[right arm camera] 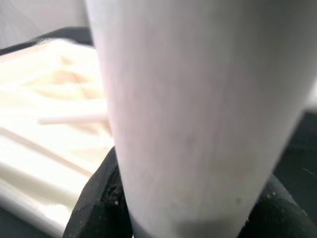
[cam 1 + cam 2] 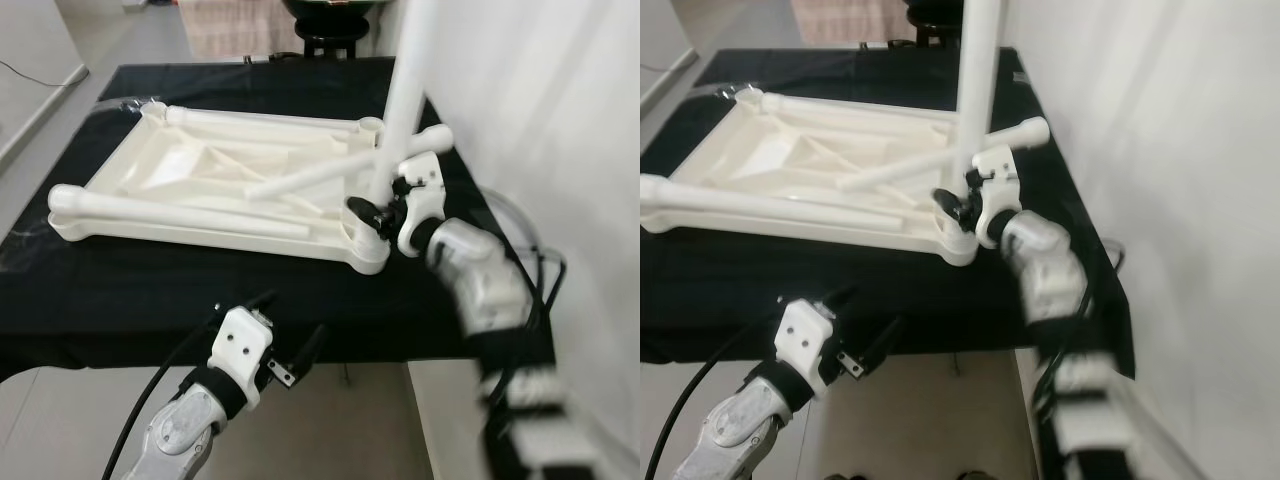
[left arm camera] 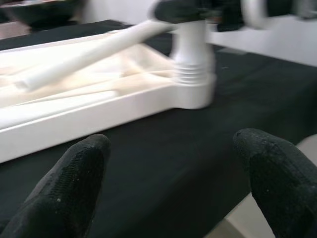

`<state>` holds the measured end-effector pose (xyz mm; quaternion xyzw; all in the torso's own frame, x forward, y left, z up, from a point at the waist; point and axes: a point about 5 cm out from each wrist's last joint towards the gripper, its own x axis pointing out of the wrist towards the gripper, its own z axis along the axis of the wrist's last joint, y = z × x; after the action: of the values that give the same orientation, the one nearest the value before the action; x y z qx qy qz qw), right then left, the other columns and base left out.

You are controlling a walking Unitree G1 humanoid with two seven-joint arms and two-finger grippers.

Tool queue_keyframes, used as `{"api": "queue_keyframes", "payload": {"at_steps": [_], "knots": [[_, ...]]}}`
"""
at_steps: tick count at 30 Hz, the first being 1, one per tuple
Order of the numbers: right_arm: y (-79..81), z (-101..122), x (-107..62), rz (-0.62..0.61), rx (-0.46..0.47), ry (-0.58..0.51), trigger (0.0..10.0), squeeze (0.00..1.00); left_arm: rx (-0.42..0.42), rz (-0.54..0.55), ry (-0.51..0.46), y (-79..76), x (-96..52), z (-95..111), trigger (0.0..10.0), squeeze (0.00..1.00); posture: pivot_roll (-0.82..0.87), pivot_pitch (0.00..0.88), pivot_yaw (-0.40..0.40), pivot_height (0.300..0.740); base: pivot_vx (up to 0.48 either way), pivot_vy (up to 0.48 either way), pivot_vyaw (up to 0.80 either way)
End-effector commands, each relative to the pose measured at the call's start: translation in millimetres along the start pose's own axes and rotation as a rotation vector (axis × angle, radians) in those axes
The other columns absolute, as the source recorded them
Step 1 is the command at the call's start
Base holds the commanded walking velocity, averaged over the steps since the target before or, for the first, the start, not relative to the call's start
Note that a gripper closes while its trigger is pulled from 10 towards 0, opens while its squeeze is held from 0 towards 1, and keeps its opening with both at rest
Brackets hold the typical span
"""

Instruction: Building children table

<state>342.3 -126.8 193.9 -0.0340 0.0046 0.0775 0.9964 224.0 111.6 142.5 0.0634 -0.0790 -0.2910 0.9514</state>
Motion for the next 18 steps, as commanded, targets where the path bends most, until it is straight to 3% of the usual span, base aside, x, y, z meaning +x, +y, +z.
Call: {"api": "queue_keyframes", "payload": {"at_steps": [1, 9, 10, 13, 14, 15, 16, 18], "knots": [[-0.6, -37.9, -8.0, -0.066, -0.016, 0.183, 0.0, 0.00, 0.000, -0.004, 0.002, 0.4, -0.7, -1.5, 10.0, 0.00, 0.01, 0.158, -0.018, 0.740, 0.000, 0.000, 0.00], [13.3, -33.6, 13.3, 0.002, -0.001, 0.166, 0.0, 0.00, -0.007, -0.013, 0.009, 3.2, 0.3, -4.7, 10.0, 0.00, 0.02, 0.138, -0.024, 0.740, 0.000, 0.000, 0.00], [13.7, -34.0, 14.3, 0.017, -0.004, 0.175, 10.0, 0.00, -0.008, -0.009, 0.009, 3.5, 0.2, -5.0, 10.0, 0.00, 0.02, 0.138, -0.023, 0.740, 0.000, 0.000, 0.00], [15.5, -30.3, 14.1, 0.037, 0.009, 0.158, 10.0, 0.00, -0.007, -0.005, 0.008, 3.8, 0.2, -5.1, 10.0, 0.00, 0.03, 0.135, -0.024, 0.740, 0.000, 0.000, 0.00], [20.5, -24.3, 14.8, 0.111, 0.019, 0.123, 10.0, 0.68, -0.007, -0.002, 0.008, 4.3, 0.7, -5.3, 10.0, 0.00, 0.03, 0.133, -0.021, 0.740, 0.000, 0.000, 0.00], [26.4, -14.8, 14.1, 0.204, 0.027, 0.072, 10.0, 1.00, -0.007, -0.002, 0.008, 4.9, 1.3, -5.6, 10.0, 0.00, 0.03, 0.129, -0.018, 0.740, 0.000, 0.000, 0.00], [26.4, -14.8, 14.1, 0.204, 0.027, 0.072, 10.0, 1.00, -0.007, -0.002, 0.008, 4.9, 1.3, -5.6, 10.0, 0.00, 0.03, 0.129, -0.018, 0.740, 0.000, 0.000, 0.00], [25.4, -0.3, 16.1, 0.334, 0.034, 0.003, 10.0, 1.00, -0.006, -0.003, 0.010, 5.9, 2.3, -6.2, 10.0, 0.00, 0.04, 0.126, -0.019, 0.740, 0.000, 0.000, 0.00]]}}
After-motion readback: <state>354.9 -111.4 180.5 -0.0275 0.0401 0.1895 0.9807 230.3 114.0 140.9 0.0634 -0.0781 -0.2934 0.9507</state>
